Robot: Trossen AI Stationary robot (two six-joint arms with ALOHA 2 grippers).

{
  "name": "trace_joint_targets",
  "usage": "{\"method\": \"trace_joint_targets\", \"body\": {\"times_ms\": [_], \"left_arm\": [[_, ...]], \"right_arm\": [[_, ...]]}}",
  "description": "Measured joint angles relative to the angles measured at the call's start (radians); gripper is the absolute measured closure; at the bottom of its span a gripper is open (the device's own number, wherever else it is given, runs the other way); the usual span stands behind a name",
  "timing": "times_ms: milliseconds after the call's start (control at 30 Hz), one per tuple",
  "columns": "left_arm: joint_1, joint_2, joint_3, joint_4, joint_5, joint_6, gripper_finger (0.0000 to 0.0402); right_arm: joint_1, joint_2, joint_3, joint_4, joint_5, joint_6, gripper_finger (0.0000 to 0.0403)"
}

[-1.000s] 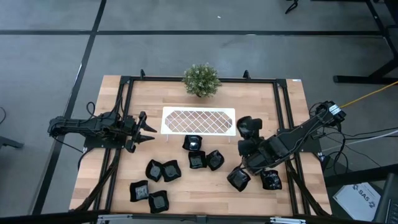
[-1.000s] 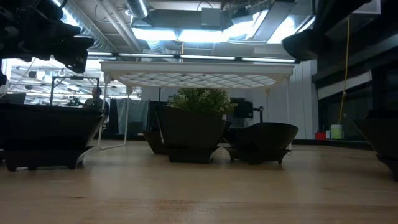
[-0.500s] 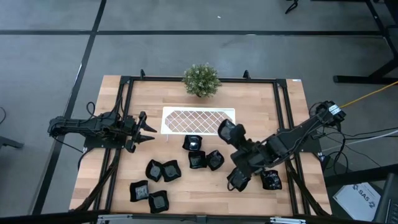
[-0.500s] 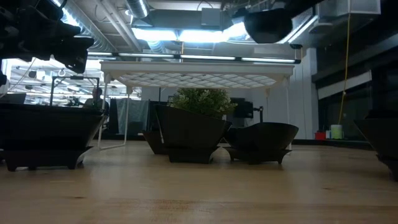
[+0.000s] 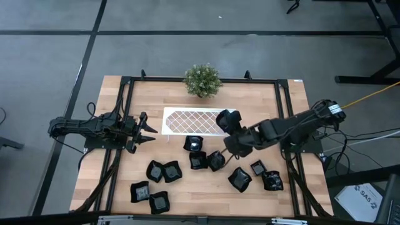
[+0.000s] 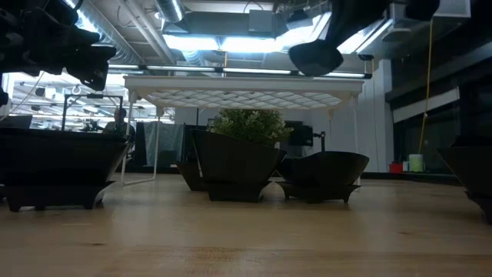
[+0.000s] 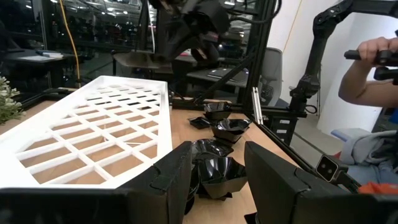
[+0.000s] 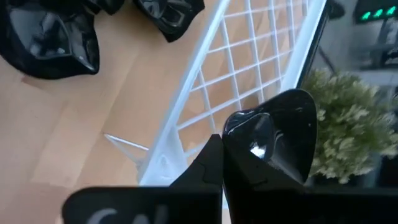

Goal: Pick & Place Mini shaped plates
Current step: Put the black leaf-shaped plate on the shelf

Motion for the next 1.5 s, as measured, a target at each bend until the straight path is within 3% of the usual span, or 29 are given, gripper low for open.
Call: {"method": "trace_joint_targets", "body": {"times_ms": [233,1233,1500], "left_arm": [[0.000,0.000,0.000,0.000,0.000,0.000,0.0258],[0.000,0.000,0.000,0.000,0.000,0.000,0.0258],[0.000,0.000,0.000,0.000,0.000,0.000,0.0258]], "right_arm": [[-0.018,0.008,-0.010,0.011,-0.046,0.031,0.0402],[-0.022,0.008,-0.103,0.097,0.000,0.003,0.0393],[-0.022,0.008,-0.103,0.103,0.000,0.005,0.0342]]}}
